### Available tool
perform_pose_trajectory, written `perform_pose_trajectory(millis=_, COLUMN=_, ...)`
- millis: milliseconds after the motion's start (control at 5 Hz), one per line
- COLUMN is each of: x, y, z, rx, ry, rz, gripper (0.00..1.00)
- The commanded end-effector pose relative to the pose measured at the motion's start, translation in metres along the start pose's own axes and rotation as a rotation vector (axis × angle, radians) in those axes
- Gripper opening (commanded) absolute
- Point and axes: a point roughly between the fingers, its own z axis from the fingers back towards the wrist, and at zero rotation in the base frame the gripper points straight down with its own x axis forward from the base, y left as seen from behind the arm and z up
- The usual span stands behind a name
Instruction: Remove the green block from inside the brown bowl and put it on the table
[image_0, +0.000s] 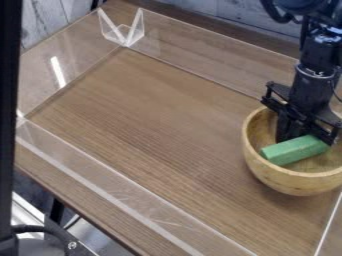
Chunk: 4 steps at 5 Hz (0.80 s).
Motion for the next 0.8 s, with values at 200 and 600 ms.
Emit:
perform_pose_trajectory(millis=200, x=-0.01, y=-0.021, z=-0.01, rx=-0.026, ry=0.025, rz=-0.064, gripper=0.0)
perform_pose_trajectory(millis=600, x=-0.016, y=-0.029, z=-0.012, rx=-0.035, ry=0.037, rz=-0.089, gripper=0.0)
